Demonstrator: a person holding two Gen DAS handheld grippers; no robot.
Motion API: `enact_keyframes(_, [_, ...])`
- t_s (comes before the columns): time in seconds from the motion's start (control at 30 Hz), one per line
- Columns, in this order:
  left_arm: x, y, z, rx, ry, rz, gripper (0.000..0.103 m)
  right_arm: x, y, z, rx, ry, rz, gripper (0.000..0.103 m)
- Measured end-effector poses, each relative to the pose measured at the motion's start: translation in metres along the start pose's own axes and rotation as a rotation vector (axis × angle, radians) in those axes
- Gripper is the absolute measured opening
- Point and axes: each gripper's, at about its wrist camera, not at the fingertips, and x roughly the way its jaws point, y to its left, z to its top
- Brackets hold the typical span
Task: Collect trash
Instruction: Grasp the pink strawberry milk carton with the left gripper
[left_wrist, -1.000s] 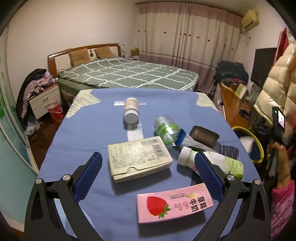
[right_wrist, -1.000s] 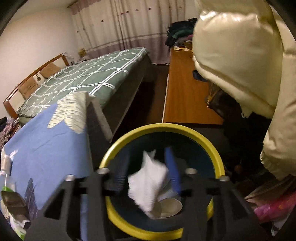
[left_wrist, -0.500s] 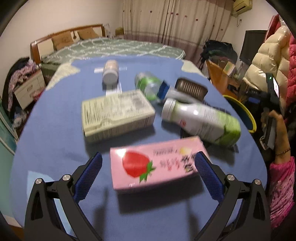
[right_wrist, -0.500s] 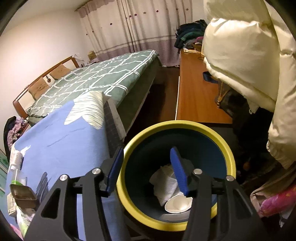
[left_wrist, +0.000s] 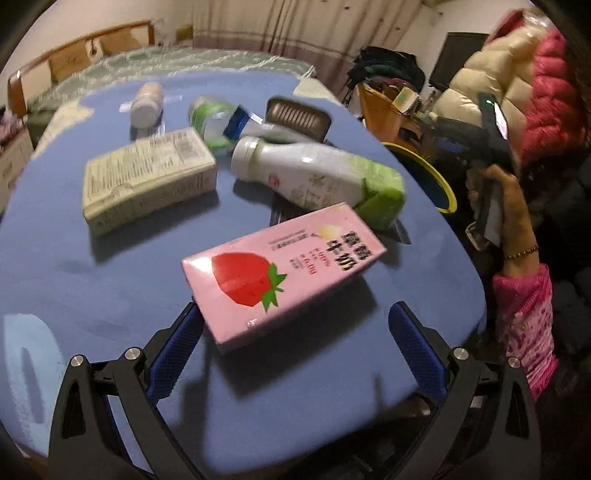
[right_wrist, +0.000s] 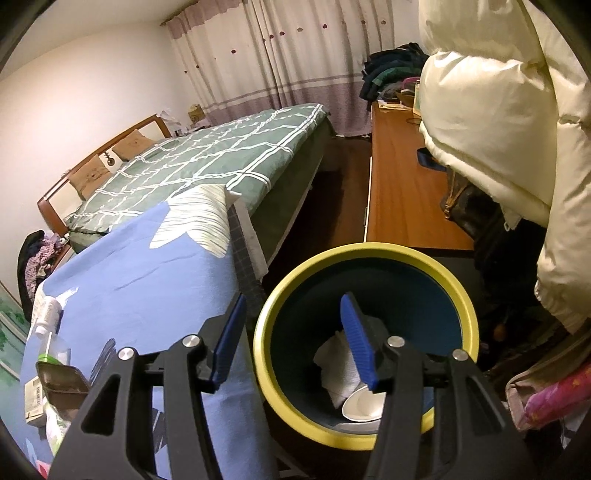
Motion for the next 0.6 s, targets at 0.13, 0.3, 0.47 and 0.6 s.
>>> enact_keyframes(0.13, [-0.006, -0.003, 0.015, 0.093, -0.043, 0.04, 0.098, -0.004, -0.001, -0.002, 0.001, -0.004, 0.018, 0.051])
enact_keyframes(0.3, [0.015, -0.008, 0.036, 0.275, -0.018, -0.003, 0.098, -0.01, -0.003, -0.001, -0.001, -0.009, 0.03, 0.052])
enact_keyframes(0.47, [0.043, -0.006, 0.054, 0.385, 0.085, -0.12, 0.098, -0.013, -0.001, 0.0, -0.018, -0.01, 0.034, 0.054])
enact_keyframes(0.6, [0.061, -0.001, 0.058, 0.416, 0.17, -0.16, 0.094, -0.01, 0.0, -0.001, -0.02, -0.003, 0.036, 0.054])
